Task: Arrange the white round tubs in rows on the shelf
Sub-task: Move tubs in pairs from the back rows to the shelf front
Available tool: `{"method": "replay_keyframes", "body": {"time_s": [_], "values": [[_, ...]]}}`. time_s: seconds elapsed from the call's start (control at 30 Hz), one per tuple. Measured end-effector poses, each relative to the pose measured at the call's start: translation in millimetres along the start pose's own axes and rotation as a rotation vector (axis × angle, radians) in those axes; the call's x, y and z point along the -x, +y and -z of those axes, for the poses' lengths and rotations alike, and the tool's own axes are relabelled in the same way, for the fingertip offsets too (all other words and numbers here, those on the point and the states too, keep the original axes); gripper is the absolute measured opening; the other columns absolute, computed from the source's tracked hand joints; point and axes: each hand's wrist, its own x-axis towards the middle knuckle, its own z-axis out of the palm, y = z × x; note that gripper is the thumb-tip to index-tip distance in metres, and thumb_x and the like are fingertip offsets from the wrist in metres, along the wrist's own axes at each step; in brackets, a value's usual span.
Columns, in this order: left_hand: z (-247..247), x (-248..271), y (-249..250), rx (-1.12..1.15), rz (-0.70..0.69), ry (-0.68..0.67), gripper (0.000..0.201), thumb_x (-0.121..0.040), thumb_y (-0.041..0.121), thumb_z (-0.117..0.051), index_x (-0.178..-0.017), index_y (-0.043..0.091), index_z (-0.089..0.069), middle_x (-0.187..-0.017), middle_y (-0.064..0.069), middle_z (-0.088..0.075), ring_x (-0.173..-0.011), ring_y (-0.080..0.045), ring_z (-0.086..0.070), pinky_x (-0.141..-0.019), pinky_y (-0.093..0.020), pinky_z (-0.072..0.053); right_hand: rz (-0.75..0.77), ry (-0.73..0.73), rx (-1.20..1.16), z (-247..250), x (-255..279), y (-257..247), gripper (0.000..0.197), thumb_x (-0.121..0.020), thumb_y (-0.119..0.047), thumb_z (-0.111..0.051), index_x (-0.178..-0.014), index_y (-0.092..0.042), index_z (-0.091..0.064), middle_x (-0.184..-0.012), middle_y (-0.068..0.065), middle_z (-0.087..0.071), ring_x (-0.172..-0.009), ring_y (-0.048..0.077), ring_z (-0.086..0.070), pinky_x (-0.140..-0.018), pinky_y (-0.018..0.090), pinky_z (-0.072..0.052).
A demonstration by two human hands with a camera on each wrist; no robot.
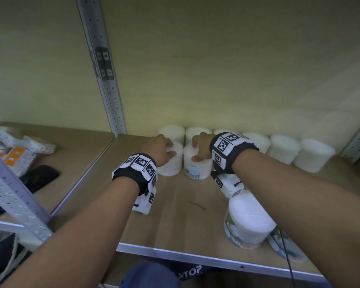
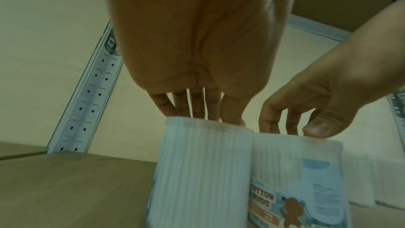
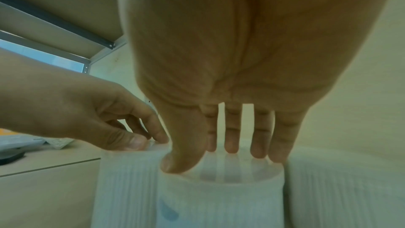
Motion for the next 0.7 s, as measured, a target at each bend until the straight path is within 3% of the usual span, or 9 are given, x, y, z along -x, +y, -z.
{"method": "replay_keyframes", "body": {"time_s": [0.17, 0.23, 0.33, 0.47, 0.6, 0.7], "values": [[0, 1, 1, -0.012, 0.014, -0.004, 0.043, -0.091, 0.035, -0.059, -0.128, 0.012, -0.057, -0.132, -0.010, -0.050, -0.121, -0.029, -0.050, -0.104, -0.041, -0.041, 0.071, -0.062, -0.073, 6, 1, 8, 0.059, -0.084, -0.015, -0.069, -0.137, -0.011, -0.044, -0.143, 0.010, -0.041, -0.128, 0.025, -0.046, -0.095, 0.024, -0.038], [0, 1, 1, -0.024, 0.012, -0.005, 0.044, -0.091, 0.035, -0.058, -0.128, 0.012, -0.056, -0.132, -0.011, -0.050, -0.121, -0.029, -0.050, -0.104, -0.041, -0.041, 0.081, -0.079, -0.094, 8, 3, 10, 0.059, -0.084, -0.010, -0.068, -0.138, -0.014, -0.044, -0.144, 0.008, -0.039, -0.129, 0.025, -0.045, -0.096, 0.026, -0.040], [0, 2, 2, -0.034, 0.011, -0.006, 0.043, -0.092, 0.034, -0.057, -0.129, 0.013, -0.055, -0.133, -0.010, -0.049, -0.122, -0.029, -0.048, -0.104, -0.041, -0.040, 0.060, -0.013, -0.136, 9, 3, 9, 0.057, -0.085, -0.020, -0.067, -0.138, -0.015, -0.046, -0.142, 0.007, -0.043, -0.128, 0.026, -0.046, -0.098, 0.030, -0.042], [-1, 2, 3, -0.038, 0.007, -0.001, 0.043, -0.093, 0.034, -0.056, -0.130, 0.012, -0.055, -0.132, -0.011, -0.050, -0.122, -0.029, -0.048, -0.104, -0.041, -0.040, 0.013, 0.047, -0.124, 3, 1, 12, 0.057, -0.089, -0.042, -0.060, -0.133, -0.007, -0.049, -0.136, 0.011, -0.052, -0.124, 0.028, -0.051, -0.098, 0.032, -0.043], [-1, 3, 3, -0.049, 0.010, -0.005, 0.043, -0.093, 0.035, -0.055, -0.131, 0.013, -0.054, -0.133, -0.011, -0.049, -0.122, -0.029, -0.049, -0.104, -0.041, -0.040, 0.001, 0.054, -0.139, 0, 0, 12, 0.060, -0.088, -0.041, -0.063, -0.132, -0.002, -0.051, -0.134, 0.015, -0.054, -0.123, 0.030, -0.053, -0.099, 0.034, -0.044], [0, 3, 4, -0.052, 0.011, -0.007, 0.043, -0.093, 0.035, -0.055, -0.131, 0.013, -0.054, -0.133, -0.011, -0.049, -0.122, -0.029, -0.048, -0.104, -0.041, -0.040, 0.010, 0.046, -0.136, 1, 2, 11, 0.059, -0.088, -0.038, -0.064, -0.134, -0.006, -0.048, -0.136, 0.012, -0.051, -0.124, 0.028, -0.052, -0.098, 0.030, -0.042]]}}
